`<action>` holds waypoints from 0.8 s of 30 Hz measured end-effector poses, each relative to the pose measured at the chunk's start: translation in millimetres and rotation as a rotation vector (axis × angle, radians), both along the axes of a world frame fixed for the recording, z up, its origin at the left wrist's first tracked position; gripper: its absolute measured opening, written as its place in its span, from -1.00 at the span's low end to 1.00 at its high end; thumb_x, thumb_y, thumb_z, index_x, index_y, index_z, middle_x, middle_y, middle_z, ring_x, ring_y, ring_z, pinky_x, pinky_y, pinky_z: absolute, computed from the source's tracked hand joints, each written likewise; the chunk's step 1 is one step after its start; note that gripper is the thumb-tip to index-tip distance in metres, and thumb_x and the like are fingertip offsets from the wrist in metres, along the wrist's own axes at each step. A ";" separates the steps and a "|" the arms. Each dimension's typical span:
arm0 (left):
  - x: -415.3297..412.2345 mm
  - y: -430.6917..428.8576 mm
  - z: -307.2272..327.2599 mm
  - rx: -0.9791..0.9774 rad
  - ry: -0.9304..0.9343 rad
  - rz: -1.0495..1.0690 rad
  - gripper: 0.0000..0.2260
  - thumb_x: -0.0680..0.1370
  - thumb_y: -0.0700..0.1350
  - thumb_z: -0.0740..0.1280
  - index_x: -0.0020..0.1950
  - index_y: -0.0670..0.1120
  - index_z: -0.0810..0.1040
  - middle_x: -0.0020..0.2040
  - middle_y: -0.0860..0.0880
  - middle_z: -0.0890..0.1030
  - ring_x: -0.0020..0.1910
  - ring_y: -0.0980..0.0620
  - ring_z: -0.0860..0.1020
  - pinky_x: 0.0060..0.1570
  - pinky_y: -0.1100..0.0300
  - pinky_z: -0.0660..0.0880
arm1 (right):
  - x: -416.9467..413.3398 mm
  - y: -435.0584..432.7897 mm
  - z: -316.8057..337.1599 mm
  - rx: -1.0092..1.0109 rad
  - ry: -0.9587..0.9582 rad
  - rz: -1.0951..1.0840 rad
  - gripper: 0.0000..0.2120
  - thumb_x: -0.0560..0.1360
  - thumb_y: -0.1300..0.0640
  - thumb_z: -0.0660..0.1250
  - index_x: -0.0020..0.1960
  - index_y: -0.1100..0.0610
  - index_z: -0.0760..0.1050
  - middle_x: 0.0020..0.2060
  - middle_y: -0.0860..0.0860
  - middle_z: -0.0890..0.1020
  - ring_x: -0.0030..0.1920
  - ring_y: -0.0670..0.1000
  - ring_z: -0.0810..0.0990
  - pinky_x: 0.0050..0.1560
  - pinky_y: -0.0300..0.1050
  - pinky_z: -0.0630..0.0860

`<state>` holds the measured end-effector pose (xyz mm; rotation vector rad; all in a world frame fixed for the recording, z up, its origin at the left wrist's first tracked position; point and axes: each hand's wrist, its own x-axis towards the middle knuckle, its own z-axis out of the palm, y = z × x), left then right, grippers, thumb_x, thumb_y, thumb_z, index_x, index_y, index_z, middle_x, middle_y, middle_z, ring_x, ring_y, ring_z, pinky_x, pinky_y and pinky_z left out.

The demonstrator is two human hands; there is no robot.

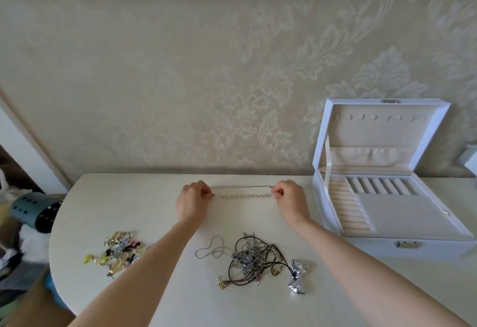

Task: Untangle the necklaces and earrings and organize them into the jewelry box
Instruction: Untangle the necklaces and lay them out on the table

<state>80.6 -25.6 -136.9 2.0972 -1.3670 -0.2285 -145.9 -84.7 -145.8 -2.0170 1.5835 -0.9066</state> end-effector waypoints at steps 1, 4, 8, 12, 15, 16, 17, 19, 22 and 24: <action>1.5 0.7 -1.5 0.008 -0.006 -0.014 -0.91 0.48 -0.08 0.39 -0.09 -0.08 0.57 -0.05 -0.02 0.56 0.03 -0.03 0.46 -0.21 0.16 0.35 | -0.6 1.4 -1.2 0.007 0.029 0.008 -0.90 0.44 0.36 0.32 -0.13 0.25 0.61 -0.12 0.13 0.58 -0.12 0.11 0.59 -0.03 -0.05 0.51; 0.9 10.5 -0.3 -0.018 -0.038 -0.052 -0.82 0.46 -0.02 0.41 0.00 -0.06 0.57 0.02 -0.01 0.51 0.04 -0.01 0.46 -0.19 0.14 0.42 | -4.5 12.5 4.4 -0.002 0.059 0.028 -0.85 0.46 0.31 0.34 0.01 0.20 0.58 -0.04 0.06 0.52 -0.12 0.01 0.56 0.00 -0.10 0.50; -18.2 46.5 12.0 -0.178 -0.039 -0.145 -0.88 0.45 -0.10 0.43 -0.08 -0.08 0.53 -0.11 0.05 0.53 -0.18 0.04 0.47 -0.28 0.21 0.38 | -10.3 48.8 21.5 0.041 0.070 0.188 -0.85 0.45 0.24 0.37 -0.03 0.05 0.59 -0.15 -0.14 0.49 -0.26 -0.19 0.47 -0.18 -0.36 0.36; -38.6 89.3 20.9 -0.071 0.142 -0.386 -0.79 0.42 -0.05 0.46 -0.23 0.07 0.41 -0.25 0.07 0.53 -0.28 0.13 0.48 -0.28 0.30 0.43 | -20.7 94.0 34.0 0.166 0.072 0.352 -0.92 0.42 0.13 0.42 -0.12 -0.03 0.59 -0.23 -0.16 0.51 -0.32 -0.20 0.45 -0.21 -0.38 0.36; -48.3 111.1 22.5 0.053 0.185 -0.517 -0.78 0.34 0.05 0.49 -0.26 0.12 0.44 -0.28 0.15 0.51 -0.23 0.16 0.45 -0.19 0.28 0.39 | -29.8 114.8 38.4 0.176 0.114 0.417 -0.90 0.35 0.00 0.47 -0.22 -0.14 0.54 -0.24 -0.15 0.49 -0.28 -0.18 0.44 -0.19 -0.29 0.38; -49.4 115.6 21.1 0.081 0.176 -0.550 -0.78 0.30 0.13 0.47 -0.26 0.14 0.44 -0.28 0.18 0.50 -0.20 0.18 0.44 -0.17 0.29 0.38 | -32.4 119.1 38.0 0.173 0.136 0.430 -0.89 0.33 -0.02 0.48 -0.22 -0.13 0.55 -0.25 -0.16 0.48 -0.24 -0.20 0.42 -0.19 -0.32 0.35; -48.9 118.4 18.1 0.098 0.156 -0.580 -0.79 0.26 0.20 0.41 -0.26 0.19 0.43 -0.26 0.20 0.50 -0.18 0.21 0.42 -0.15 0.30 0.36 | -34.6 122.8 37.3 0.166 0.155 0.444 -0.88 0.32 -0.03 0.48 -0.20 -0.12 0.55 -0.25 -0.17 0.46 -0.20 -0.24 0.40 -0.20 -0.34 0.31; -45.5 120.6 9.2 0.123 0.105 -0.622 -0.81 0.22 0.26 0.33 -0.28 0.24 0.42 -0.22 0.23 0.50 -0.14 0.27 0.40 -0.12 0.28 0.34 | -38.6 127.7 35.3 0.147 0.182 0.470 -0.84 0.31 -0.03 0.50 -0.16 -0.08 0.56 -0.27 -0.19 0.42 -0.16 -0.27 0.37 -0.20 -0.36 0.29; -41.6 124.9 2.6 0.173 0.021 -0.654 -0.68 0.16 0.35 0.30 -0.19 0.25 0.43 -0.16 0.24 0.47 -0.11 0.33 0.36 -0.09 0.38 0.29 | -44.5 131.7 30.1 0.120 0.214 0.502 -0.83 0.32 -0.02 0.49 -0.13 -0.05 0.57 -0.28 -0.19 0.39 -0.19 -0.24 0.36 -0.19 -0.35 0.29; -40.2 130.6 3.7 0.196 -0.010 -0.663 -0.57 0.12 0.40 0.32 -0.16 0.22 0.39 -0.12 0.24 0.43 -0.10 0.33 0.34 -0.09 0.43 0.27 | -49.0 132.8 25.6 0.108 0.253 0.499 -0.88 0.35 0.06 0.47 -0.14 -0.02 0.58 -0.29 -0.20 0.38 -0.20 -0.26 0.35 -0.19 -0.34 0.30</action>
